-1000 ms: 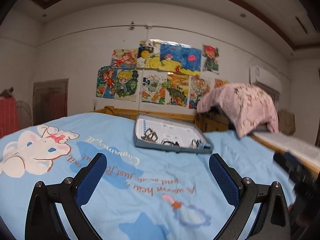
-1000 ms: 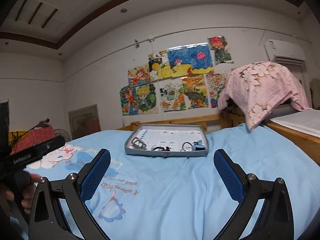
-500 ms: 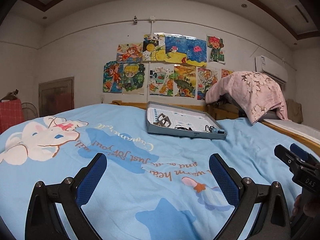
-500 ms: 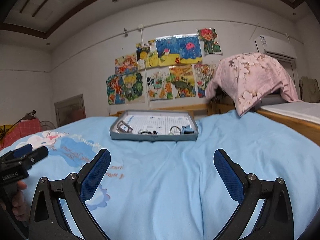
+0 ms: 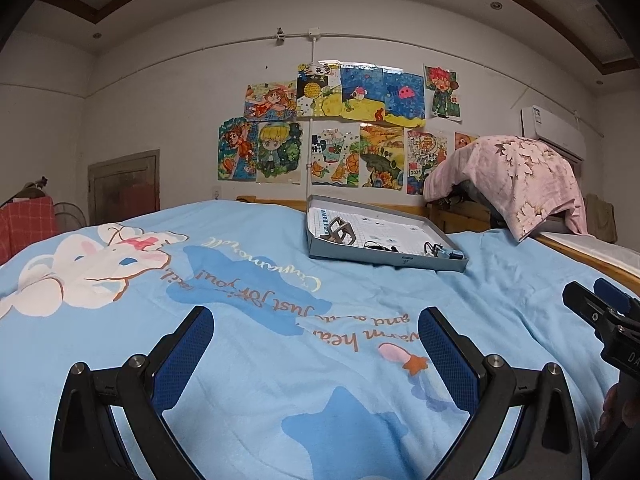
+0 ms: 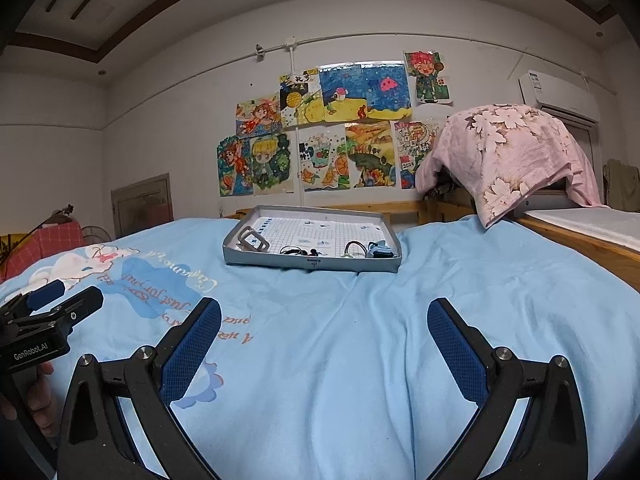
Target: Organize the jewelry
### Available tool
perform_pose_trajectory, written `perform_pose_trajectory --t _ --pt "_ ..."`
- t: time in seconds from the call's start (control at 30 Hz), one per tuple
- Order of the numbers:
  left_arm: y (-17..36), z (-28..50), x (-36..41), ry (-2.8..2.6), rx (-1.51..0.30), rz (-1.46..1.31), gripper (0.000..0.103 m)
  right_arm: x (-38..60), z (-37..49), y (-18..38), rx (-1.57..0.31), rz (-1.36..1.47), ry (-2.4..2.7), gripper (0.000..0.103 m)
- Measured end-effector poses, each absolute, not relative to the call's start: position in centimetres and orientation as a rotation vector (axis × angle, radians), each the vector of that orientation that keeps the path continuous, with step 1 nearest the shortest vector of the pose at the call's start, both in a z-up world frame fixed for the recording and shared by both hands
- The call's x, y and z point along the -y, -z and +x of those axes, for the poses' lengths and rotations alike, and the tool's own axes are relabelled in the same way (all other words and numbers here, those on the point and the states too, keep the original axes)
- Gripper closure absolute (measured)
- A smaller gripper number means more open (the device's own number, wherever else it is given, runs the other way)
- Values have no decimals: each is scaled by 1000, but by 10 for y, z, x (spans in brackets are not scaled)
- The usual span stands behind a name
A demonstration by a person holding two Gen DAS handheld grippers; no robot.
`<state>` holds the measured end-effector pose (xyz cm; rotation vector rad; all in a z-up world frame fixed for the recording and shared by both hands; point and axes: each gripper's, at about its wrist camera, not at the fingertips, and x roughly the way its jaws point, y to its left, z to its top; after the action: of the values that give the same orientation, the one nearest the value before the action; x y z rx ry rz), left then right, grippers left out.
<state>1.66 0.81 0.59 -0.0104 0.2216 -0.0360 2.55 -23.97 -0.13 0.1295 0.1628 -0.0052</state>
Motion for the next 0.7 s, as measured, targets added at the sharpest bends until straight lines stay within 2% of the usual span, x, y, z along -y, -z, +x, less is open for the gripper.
perform_pose_trajectory --t 0.7 --pt "-6 14 -6 46 -215 -2 0 237 25 -1 -158 128 11 2"
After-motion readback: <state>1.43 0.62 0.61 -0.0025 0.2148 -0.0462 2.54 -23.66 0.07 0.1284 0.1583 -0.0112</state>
